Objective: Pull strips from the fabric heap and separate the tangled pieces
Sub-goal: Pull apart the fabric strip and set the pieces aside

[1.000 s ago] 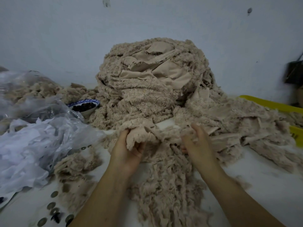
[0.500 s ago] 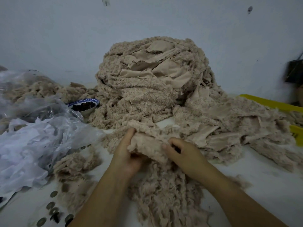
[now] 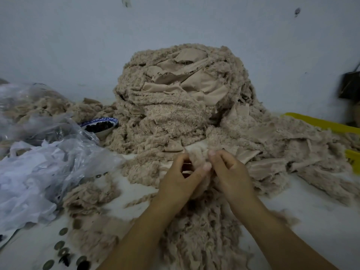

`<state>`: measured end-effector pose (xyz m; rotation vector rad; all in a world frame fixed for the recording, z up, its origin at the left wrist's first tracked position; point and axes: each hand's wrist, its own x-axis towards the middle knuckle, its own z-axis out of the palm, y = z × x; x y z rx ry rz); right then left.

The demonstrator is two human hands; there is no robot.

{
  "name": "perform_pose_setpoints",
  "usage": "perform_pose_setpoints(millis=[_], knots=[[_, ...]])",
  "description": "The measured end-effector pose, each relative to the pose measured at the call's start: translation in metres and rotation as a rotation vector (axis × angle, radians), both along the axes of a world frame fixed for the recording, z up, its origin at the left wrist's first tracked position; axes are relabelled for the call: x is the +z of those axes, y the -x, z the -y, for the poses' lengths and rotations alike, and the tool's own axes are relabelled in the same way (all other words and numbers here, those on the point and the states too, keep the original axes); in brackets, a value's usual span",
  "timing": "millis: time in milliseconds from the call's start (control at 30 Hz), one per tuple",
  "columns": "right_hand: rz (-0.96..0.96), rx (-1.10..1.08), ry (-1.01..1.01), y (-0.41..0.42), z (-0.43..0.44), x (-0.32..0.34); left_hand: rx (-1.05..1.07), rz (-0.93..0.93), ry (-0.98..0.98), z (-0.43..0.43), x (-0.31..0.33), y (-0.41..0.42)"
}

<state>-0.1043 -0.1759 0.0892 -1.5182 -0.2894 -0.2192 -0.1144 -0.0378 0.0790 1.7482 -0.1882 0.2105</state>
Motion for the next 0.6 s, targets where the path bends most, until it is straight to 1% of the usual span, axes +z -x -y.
perform_pose_setpoints(millis=[33,133,233,300,367,433,467,500,600], knots=[[0.036,-0.002,0.051,0.002,-0.001,0.001,0.022,0.003,0.006,0.001,0.0,-0.001],[0.113,-0.068,0.161,0.001,-0.002,-0.002,0.113,0.009,0.122,-0.002,-0.001,-0.004],[0.138,-0.117,0.197,-0.002,-0.001,-0.005,0.084,-0.081,0.272,-0.005,-0.003,-0.006],[0.133,-0.138,0.194,-0.003,-0.001,-0.005,0.057,-0.13,0.35,-0.005,-0.002,-0.007],[0.112,-0.177,0.15,-0.006,0.002,-0.004,0.088,-0.164,0.44,-0.006,-0.001,-0.01],[0.073,-0.191,0.081,-0.008,0.006,-0.001,0.105,-0.151,0.489,-0.007,0.001,-0.012],[0.052,-0.181,0.041,-0.008,0.007,0.0,0.103,-0.122,0.446,-0.007,0.001,-0.01],[0.036,-0.175,0.012,-0.008,0.008,0.001,0.092,-0.083,0.339,-0.006,0.001,-0.007],[0.038,-0.186,0.029,-0.006,0.008,0.0,0.02,0.023,-0.086,0.004,0.0,0.005]])
